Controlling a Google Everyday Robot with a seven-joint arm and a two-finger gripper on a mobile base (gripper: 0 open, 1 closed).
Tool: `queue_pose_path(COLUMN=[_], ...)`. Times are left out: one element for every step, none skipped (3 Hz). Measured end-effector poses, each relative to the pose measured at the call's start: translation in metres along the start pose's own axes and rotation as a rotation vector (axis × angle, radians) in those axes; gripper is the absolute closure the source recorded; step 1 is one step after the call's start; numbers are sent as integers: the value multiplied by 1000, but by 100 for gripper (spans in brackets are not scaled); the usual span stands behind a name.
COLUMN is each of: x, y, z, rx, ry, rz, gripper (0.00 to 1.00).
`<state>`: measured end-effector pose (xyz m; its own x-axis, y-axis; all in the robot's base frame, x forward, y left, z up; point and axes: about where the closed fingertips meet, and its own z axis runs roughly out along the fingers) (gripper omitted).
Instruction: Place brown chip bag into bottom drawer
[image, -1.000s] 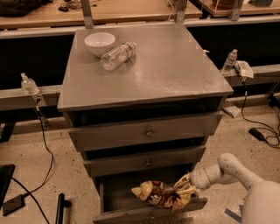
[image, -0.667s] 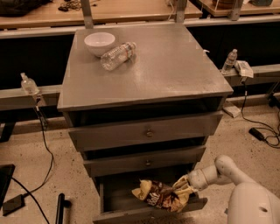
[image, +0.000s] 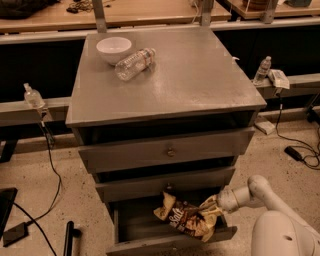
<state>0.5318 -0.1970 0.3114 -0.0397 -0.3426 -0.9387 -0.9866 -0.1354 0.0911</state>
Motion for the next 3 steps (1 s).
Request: queue_pose_path(x=[-19,-47,-59], y=[-12,-22,-25], z=[-9,-11,-9], rx=[7,-42,-75], ry=[6,73,99], rz=[-38,-105,-143], gripper=[98,100,100])
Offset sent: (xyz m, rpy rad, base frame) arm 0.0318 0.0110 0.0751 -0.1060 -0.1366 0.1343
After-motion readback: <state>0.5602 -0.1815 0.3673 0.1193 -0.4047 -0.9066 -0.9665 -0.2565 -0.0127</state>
